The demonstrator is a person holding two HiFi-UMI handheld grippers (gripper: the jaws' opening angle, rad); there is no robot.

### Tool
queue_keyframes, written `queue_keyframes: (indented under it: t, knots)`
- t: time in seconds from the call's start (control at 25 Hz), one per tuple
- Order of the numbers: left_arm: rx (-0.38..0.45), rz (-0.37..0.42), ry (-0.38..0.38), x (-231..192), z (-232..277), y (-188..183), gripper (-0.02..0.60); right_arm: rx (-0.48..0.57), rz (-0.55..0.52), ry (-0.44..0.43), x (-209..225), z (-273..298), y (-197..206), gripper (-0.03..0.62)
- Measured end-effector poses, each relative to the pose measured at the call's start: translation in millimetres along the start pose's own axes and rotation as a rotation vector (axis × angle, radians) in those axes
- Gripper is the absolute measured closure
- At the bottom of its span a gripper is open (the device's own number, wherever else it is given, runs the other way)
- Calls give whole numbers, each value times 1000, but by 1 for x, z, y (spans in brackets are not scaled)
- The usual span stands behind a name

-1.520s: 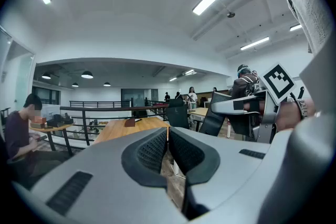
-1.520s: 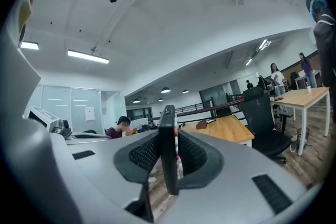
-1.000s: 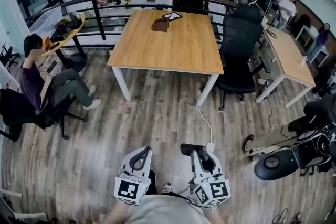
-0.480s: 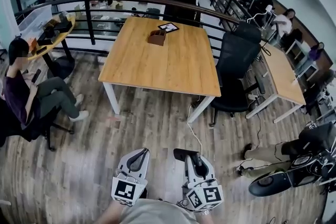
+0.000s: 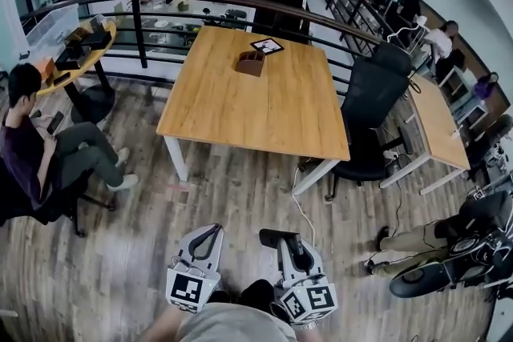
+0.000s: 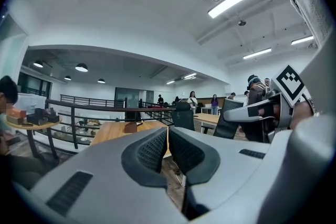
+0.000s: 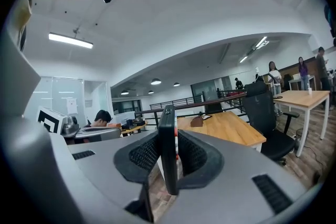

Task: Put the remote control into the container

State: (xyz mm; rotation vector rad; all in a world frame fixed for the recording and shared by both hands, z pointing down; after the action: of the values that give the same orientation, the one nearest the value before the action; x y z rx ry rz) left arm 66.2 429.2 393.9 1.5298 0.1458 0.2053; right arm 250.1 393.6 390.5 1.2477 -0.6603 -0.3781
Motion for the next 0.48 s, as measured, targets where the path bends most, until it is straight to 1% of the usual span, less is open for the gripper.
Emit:
queue_keyframes:
  t: [0.12,0.2,0.32,0.48]
  knots:
    - [-4,-28,-14,-11,8,5,561,-21,-4,-7,5,20,2,491]
    - [-22,-41,-28,-18,18,10,561,-36,3,-10,13,36,3,491]
    - [-33,-40,-46,-32,34,14,561,-46,8,-17,23,62,-1,491]
    - [-41,-40,-76,-57,51,15,561,-39,10,-48,30,100,-5,491]
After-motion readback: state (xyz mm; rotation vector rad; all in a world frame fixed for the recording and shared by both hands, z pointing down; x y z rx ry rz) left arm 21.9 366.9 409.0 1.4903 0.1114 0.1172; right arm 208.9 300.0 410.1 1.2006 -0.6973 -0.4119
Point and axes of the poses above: the fingertips, and each gripper's own axes: z forward along the fingers, x to its right, y out of its underside, the point moved 4 cm from there along -z, backward along the fingers, and after that the axes turned 3 degrees about z, right-handed, at the moved point
